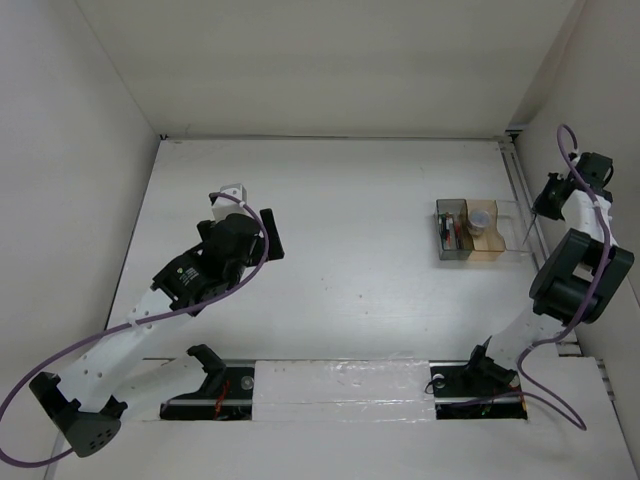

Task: Sort the stationery into containers
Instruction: Place the scissors in the storage box.

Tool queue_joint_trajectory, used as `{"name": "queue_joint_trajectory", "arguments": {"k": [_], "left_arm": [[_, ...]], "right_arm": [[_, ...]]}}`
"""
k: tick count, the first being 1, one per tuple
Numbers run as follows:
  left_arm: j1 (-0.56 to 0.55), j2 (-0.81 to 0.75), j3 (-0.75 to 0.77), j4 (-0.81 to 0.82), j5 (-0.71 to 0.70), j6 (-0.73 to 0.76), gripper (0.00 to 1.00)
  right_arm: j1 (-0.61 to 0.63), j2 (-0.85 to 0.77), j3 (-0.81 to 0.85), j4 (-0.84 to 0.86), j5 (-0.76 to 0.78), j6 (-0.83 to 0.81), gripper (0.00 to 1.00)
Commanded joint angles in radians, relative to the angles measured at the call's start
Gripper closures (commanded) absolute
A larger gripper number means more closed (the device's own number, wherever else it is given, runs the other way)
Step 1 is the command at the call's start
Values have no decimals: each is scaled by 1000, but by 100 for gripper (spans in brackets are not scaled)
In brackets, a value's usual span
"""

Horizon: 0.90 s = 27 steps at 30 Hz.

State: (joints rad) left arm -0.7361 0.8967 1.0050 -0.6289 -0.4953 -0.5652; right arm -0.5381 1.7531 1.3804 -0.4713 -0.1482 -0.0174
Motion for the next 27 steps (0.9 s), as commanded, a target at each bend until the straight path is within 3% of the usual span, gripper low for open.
{"name": "queue_joint_trajectory", "arguments": {"k": [1, 27], "left_arm": [[0, -4, -5, 15, 0, 11, 0], [0, -22, -5, 24, 18, 21, 0]], "right_arm": [[6, -30, 22, 60, -63, 60, 100], [33, -46, -64, 129, -67, 158, 100]]}}
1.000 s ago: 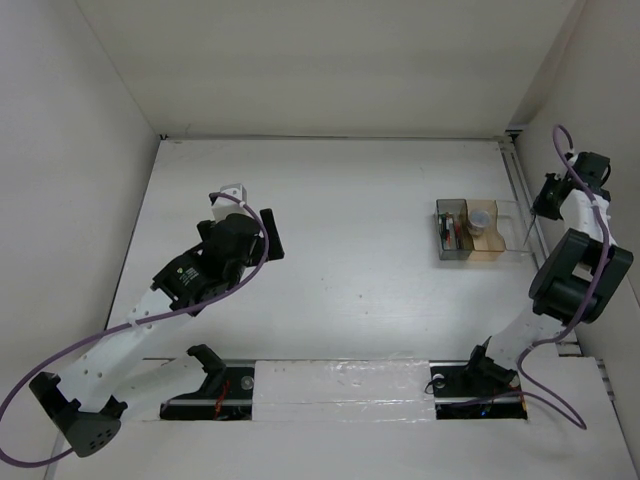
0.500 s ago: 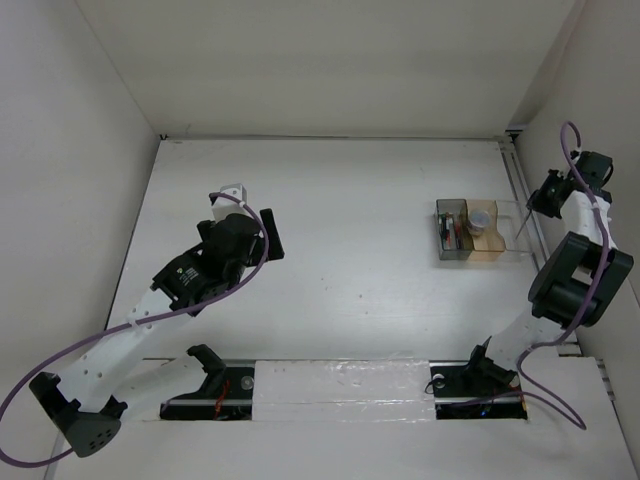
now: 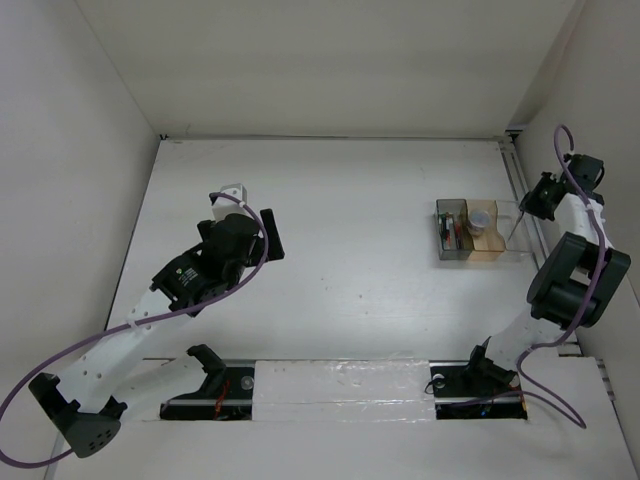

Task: Sort the stationery into containers
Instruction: Place the scissors in the storage box.

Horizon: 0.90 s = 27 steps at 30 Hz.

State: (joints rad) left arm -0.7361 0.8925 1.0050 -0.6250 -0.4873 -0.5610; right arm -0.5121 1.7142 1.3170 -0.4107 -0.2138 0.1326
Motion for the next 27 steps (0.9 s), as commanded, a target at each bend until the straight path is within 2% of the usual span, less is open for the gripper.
{"name": "queue_joint_trajectory", "arguments": {"k": [1, 27], "left_arm": [[0, -18, -5, 21, 10, 16, 0], [0, -18, -5, 30, 19, 26, 0]], "right_arm": [[7, -7, -1, 69, -1, -2, 100], [7, 50, 1, 47, 11, -74, 100]]}}
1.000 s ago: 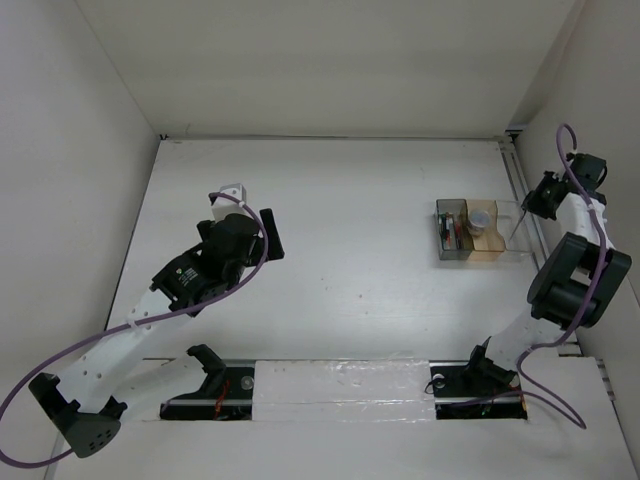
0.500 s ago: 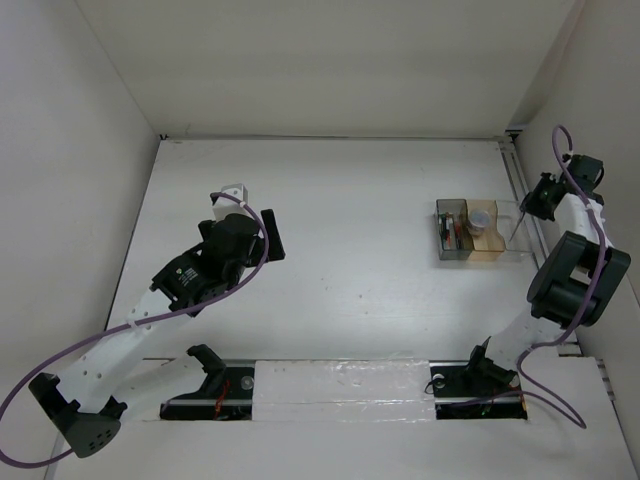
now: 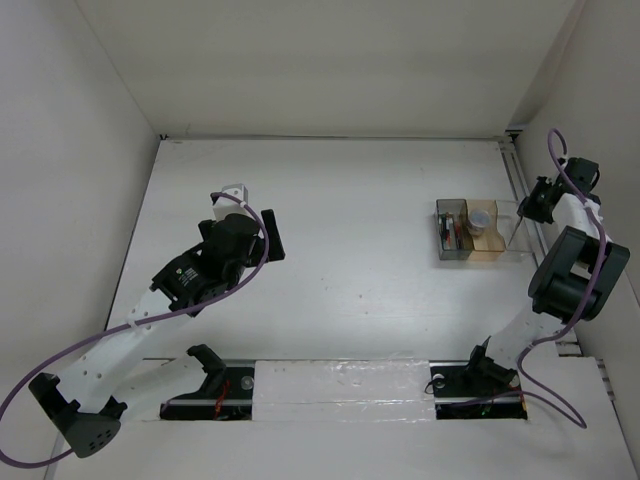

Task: Sort the stationery into containers
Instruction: Place the scissors in the storage box.

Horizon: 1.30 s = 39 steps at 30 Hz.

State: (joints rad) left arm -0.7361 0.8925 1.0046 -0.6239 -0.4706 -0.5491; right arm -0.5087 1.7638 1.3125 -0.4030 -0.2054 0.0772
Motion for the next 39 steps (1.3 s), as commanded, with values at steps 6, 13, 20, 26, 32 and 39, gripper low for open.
{"name": "queue_joint_trajectory", "arguments": {"k": [6, 13, 20, 26, 32, 39], "left_arm": [[0, -18, -4, 29, 3, 14, 0], [0, -18, -4, 38, 12, 14, 0], [0, -18, -4, 38, 12, 14, 0], [0, -18, -4, 38, 12, 14, 0], [0, -18, -14, 38, 12, 14, 0], [0, -18, -14, 38, 21, 14, 0]], "right_arm": [[4, 23, 5, 30, 12, -28, 100], [13, 42, 5, 30, 21, -28, 100], [13, 51, 5, 21, 21, -28, 93], [22, 60, 5, 21, 21, -28, 85], [22, 69, 25, 0, 2, -37, 55], [22, 36, 34, 0, -8, -37, 0]]}}
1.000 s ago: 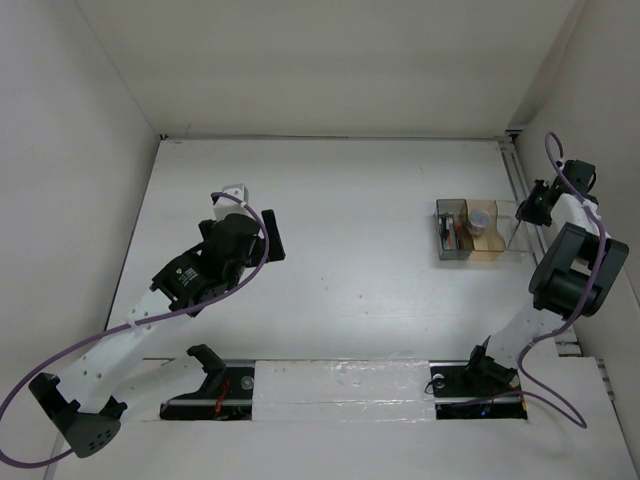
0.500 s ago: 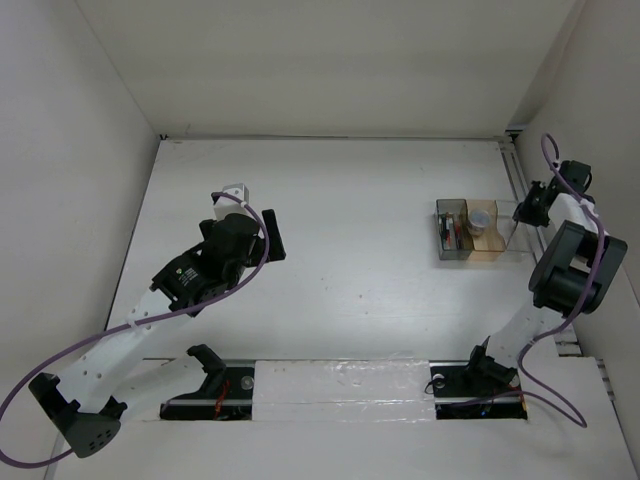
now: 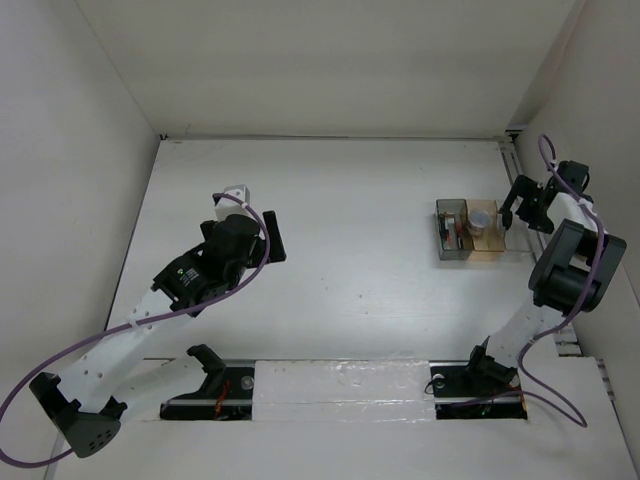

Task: Sort the stationery into containers
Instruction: Place the scissors in the storage box, then reset both arms

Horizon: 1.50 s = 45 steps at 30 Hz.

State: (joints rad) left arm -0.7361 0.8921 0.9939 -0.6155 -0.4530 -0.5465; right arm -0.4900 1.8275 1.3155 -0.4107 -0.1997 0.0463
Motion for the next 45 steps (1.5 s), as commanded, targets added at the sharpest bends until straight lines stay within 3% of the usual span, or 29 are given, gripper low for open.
{"name": "queue_joint_trajectory", "arguments": {"k": [1, 11, 15, 18, 20, 28, 30, 34, 37, 45], "left_arm": [[0, -18, -3, 30, 4, 11, 0], [0, -18, -3, 30, 4, 20, 0], [0, -18, -3, 19, -42, 0, 0], [0, -18, 6, 0, -91, -24, 0], [0, -18, 6, -13, -113, -36, 0], [0, -41, 80, -96, -277, -125, 0], [0, -51, 129, -142, -323, -151, 0], [0, -61, 366, -392, -417, -213, 0], [0, -103, 501, -458, -455, -213, 0], [0, -300, 491, -513, -467, -250, 0]], "right_arm": [[4, -28, 31, 7, -14, -6, 0], [4, -112, 142, -51, -56, 47, 0], [16, -166, 215, -92, -6, 157, 0], [43, -197, 281, -186, 20, 331, 0], [82, -261, 327, -229, -16, 352, 0], [593, -784, 163, -267, 380, 377, 0], [654, -938, 96, -302, 425, 398, 0], [699, -1138, 11, -396, 408, 394, 0], [699, -1247, -15, -473, 387, 371, 0], [708, -1355, 16, -577, 286, 340, 0]]}}
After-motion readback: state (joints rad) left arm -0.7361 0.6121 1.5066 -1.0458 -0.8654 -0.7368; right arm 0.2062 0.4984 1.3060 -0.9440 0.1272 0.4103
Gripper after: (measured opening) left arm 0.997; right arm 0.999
